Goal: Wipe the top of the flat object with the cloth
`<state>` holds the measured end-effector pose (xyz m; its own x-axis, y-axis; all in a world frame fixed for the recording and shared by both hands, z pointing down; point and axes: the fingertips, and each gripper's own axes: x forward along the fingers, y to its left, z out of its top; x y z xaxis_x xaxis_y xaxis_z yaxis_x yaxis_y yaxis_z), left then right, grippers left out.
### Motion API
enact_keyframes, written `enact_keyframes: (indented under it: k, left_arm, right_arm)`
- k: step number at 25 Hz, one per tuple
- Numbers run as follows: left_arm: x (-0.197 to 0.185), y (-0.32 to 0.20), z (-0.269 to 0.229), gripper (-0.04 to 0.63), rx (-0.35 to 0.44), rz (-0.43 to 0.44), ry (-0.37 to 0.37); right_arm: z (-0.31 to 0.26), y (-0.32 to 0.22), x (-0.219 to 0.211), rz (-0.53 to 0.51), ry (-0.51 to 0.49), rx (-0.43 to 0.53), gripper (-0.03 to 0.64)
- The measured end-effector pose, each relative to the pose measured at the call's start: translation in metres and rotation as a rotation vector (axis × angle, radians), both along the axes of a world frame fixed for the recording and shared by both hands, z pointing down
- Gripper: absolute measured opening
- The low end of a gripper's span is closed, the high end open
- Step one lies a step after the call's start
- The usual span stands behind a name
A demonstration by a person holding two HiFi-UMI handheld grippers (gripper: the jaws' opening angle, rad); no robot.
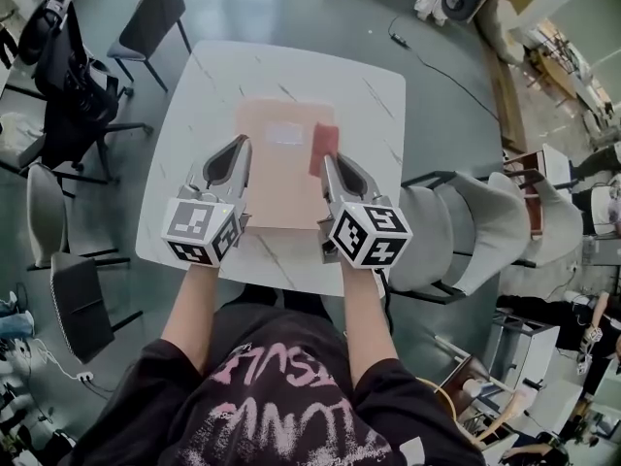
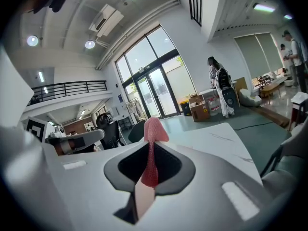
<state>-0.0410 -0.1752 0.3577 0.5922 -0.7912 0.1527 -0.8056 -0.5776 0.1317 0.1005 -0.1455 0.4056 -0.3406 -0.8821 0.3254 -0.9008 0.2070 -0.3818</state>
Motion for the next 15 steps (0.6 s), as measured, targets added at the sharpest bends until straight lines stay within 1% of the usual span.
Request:
enact_keyframes:
  k: [15]
  left_arm:
    - [-0.012, 0.0, -0.029, 0.002, 0.048, -0.033, 0.01]
  right_arm:
    - [-0.031, -0.001, 0.005, 0.003, 0.029, 0.09, 0.049]
